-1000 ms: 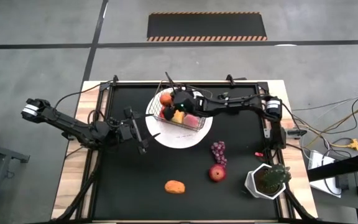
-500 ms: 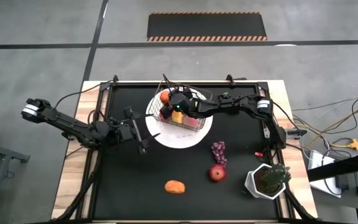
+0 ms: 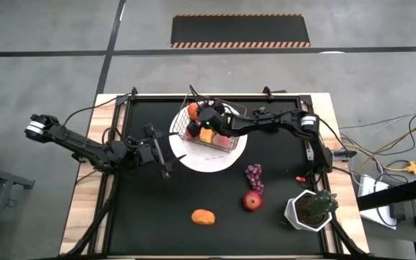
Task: Build produce basket
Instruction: Put the orange into the silver basket, then put the black grapes into the silver basket
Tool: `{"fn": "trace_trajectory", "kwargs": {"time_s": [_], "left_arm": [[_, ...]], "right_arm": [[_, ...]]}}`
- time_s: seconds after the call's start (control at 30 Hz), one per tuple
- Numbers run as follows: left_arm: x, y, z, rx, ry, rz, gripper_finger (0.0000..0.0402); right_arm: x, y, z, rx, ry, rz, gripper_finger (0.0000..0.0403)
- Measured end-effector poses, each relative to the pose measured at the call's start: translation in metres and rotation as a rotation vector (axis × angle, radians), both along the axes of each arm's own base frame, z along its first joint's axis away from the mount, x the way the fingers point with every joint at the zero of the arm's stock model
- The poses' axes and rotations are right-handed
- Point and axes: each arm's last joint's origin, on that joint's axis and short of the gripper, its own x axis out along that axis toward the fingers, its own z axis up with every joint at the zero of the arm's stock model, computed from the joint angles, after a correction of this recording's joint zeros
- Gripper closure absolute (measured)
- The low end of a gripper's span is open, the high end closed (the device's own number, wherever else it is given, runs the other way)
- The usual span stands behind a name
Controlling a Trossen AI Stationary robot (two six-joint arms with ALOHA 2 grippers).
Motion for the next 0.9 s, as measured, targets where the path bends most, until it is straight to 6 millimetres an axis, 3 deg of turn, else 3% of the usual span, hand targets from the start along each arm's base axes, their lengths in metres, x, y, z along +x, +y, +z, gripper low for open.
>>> {"fn": "trace_trajectory", "kwargs": {"time_s": [0.23,0.47,0.57,0.73,0.9], "left_arm": [[0.000,0.000,0.000,-0.001,-0.001,0.000,0.0053],[0.000,0.000,0.001,-0.019,-0.006,0.003,0.0053],[0.000,0.001,0.000,-0.053,-0.008,0.039,0.0053],[-0.001,0.005,0.003,-0.141,-0.029,0.151,0.0053],[-0.004,0.011,0.000,-0.311,-0.058,0.377,0.0053]], "right_arm": [[-0.023,0.013,0.052,-0.016,0.031,0.035,0.0051],[-0.071,0.059,0.119,-0.057,0.162,0.174,0.0067],[-0.096,0.085,0.137,-0.063,0.226,0.275,0.0073],[-0.136,0.125,0.148,-0.043,0.280,0.401,0.0074],[-0.175,0.154,0.143,-0.055,0.273,0.508,0.0074]]}}
